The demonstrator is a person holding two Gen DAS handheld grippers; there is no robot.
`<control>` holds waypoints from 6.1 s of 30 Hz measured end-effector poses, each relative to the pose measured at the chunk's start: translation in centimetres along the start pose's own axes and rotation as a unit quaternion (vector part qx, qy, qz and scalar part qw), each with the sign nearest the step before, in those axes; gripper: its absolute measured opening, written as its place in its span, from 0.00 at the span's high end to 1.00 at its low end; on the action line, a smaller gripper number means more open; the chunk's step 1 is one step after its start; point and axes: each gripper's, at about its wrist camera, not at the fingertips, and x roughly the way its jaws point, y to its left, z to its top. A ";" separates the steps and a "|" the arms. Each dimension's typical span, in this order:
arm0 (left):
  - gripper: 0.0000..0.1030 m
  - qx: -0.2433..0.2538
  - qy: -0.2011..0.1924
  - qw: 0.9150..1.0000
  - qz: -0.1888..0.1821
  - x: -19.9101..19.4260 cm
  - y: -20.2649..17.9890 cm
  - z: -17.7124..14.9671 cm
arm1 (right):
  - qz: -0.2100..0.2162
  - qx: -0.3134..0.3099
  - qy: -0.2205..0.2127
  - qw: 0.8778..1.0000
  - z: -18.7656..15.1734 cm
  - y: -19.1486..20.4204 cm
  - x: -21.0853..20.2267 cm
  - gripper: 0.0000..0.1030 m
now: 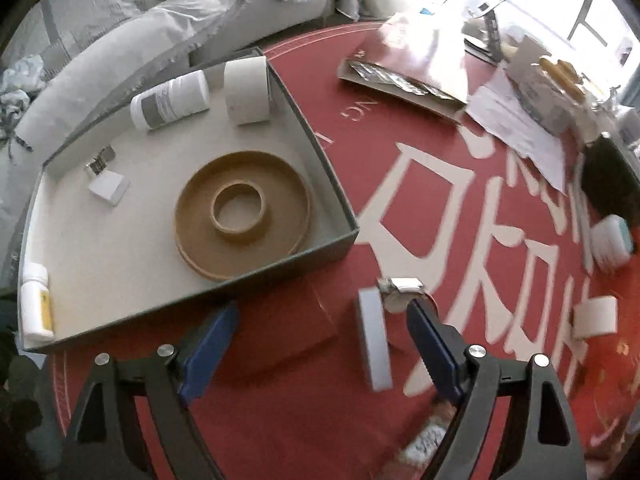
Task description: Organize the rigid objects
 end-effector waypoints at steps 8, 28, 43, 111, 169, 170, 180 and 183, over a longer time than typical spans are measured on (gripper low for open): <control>0.06 0.005 0.003 1.000 0.008 0.6 -0.4 -0.5 | 0.003 -0.006 0.035 0.999 -1.5 0.1 -0.5 0.73; 0.06 0.152 -0.005 0.988 0.028 1.9 -7.4 -6.4 | -0.017 0.279 -0.049 0.959 -20.1 -6.1 -14.0 0.00; 0.00 0.270 -0.051 0.961 0.035 4.9 -12.1 -6.4 | -0.010 0.389 -0.025 0.921 -25.9 -8.9 -13.2 0.00; 0.27 0.220 -0.018 0.975 0.020 5.1 -7.1 -8.1 | -0.094 0.308 0.054 0.945 -20.9 -8.5 -8.4 0.05; 0.29 0.135 -0.098 0.986 0.026 -5.6 -5.9 -5.9 | 0.004 0.268 -0.075 0.960 -13.2 -0.7 -17.7 0.50; 0.29 0.131 -0.100 0.986 0.025 -5.8 -5.8 -5.7 | 0.005 0.265 -0.079 0.961 -12.9 -0.6 -17.9 0.50; 0.29 0.064 -0.176 0.982 0.023 -12.7 -3.7 0.1 | 0.006 0.206 -0.149 0.967 -5.8 0.1 -22.4 0.50; 0.29 0.046 -0.204 0.977 0.031 -14.6 -2.5 2.2 | 0.009 0.188 -0.173 0.967 -3.1 0.6 -24.0 0.50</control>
